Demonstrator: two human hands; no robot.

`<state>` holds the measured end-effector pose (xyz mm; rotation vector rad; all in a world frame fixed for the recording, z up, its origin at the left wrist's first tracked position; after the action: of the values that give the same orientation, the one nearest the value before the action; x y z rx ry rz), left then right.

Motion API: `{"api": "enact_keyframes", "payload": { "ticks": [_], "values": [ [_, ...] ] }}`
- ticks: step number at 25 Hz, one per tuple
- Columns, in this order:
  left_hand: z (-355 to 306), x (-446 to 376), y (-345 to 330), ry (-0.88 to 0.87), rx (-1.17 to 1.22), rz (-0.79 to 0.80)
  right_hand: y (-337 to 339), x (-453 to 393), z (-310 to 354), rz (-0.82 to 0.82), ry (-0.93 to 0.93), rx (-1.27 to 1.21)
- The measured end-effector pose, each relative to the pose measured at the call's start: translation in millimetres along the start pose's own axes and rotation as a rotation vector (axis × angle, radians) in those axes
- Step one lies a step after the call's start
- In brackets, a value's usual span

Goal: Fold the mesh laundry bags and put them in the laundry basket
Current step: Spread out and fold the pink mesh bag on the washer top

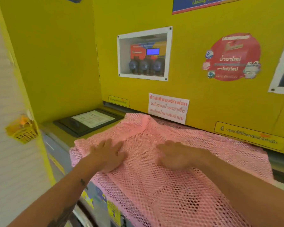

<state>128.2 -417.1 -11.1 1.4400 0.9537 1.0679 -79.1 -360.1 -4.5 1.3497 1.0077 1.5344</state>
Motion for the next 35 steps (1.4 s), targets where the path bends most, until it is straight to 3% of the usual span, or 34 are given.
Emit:
{"api": "enact_keyframes", "payload": {
  "ticks": [3,6,9,13,15,17,19,21,23,26,29,32,35],
  "values": [
    [19,6,13,-0.099,-0.025,0.142,19,-6,32,0.111,0.007,0.179],
    [28,4,42,-0.199,-0.049,0.109,67,-19,44,-0.059,-0.046,0.167],
    [37,-27,73,-0.260,0.196,-0.085,104,-59,33,-0.404,-0.147,-0.144],
    [48,-90,90,-0.233,0.585,-0.257,90,-115,32,-0.395,-0.189,-0.486],
    [62,-115,87,-0.135,0.776,-0.290,86,-129,35,-0.425,-0.191,-0.451],
    [71,-132,77,-0.047,0.882,-0.243,94,-124,50,-0.497,-0.149,-0.240],
    [67,-142,69,-0.037,0.875,-0.166,84,-112,77,-0.377,0.007,-0.079],
    [57,-146,65,-0.073,0.815,-0.112,55,-95,94,-0.107,0.113,-0.023],
    [46,-148,63,-0.128,0.722,-0.086,50,-86,91,-0.041,0.131,-0.066],
    [30,-156,52,-0.236,0.774,-0.092,86,-101,73,-0.293,0.080,-0.188],
    [27,-153,65,-0.330,1.064,-0.257,114,-133,45,-0.522,-0.063,-0.224],
    [52,-144,89,-0.389,1.361,-0.480,101,-160,33,-0.377,-0.184,-0.459],
    [68,-147,91,-0.391,1.529,-0.523,82,-169,39,-0.069,-0.171,-0.726]
  ]
}}
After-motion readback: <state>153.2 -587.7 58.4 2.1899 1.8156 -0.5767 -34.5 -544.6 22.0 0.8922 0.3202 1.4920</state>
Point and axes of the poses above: each hand's wrist, its own x-axis away from the middle knuckle, its own y-axis out of the back of the hand, z = x × y, the point moved 10 cm from there along -x, towards the middle knuckle, and after that the axes turned 1 degree about -z, right-handed, at the moved point
